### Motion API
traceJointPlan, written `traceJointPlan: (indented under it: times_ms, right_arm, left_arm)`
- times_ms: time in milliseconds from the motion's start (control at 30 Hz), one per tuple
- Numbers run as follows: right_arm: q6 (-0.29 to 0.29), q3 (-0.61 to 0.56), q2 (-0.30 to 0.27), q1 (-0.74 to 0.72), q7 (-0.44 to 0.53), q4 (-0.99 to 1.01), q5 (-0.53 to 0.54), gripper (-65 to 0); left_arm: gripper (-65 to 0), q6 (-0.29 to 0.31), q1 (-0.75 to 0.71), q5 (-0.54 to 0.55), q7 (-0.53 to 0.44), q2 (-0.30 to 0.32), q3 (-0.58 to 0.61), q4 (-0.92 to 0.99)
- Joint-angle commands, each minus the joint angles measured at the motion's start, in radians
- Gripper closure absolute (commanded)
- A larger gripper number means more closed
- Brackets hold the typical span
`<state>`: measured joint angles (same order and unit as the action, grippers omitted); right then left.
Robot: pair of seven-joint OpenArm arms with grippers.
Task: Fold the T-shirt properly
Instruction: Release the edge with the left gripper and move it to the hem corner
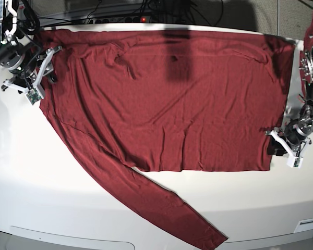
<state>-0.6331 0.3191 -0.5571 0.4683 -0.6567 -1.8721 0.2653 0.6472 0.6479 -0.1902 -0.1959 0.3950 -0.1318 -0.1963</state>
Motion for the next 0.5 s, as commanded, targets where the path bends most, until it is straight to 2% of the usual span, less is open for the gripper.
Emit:
traceJointPlan:
  times_ms: [0,167,333,467]
  right_arm:
    - [0.004,0.008,-0.016,-0.005,0.011,-0.015,0.008,-25.4]
    - [0.004,0.008,-0.017,-0.005,-0.011,-0.015,0.008,-25.4]
    - [0.004,0.008,-0.017,-0.006,-0.017,-0.015,0.008,-25.4]
    - [0.004,0.008,-0.017,-0.006,0.010,-0.015,0.008,-25.4]
  left_arm:
    - [-18.1,0.005,0.027,0.007,-0.012,0.001,-0.002,-0.012]
    - [-16.5,0.005,0.027,0.007,0.003,-0.021,-0.002,-0.012]
    - [0.0,-0.013,0.027,0.007,0.056,-0.023,-0.002,-0.012]
    - [0.0,-0.023,0.028,0.019,0.048,-0.018,-0.002,-0.012]
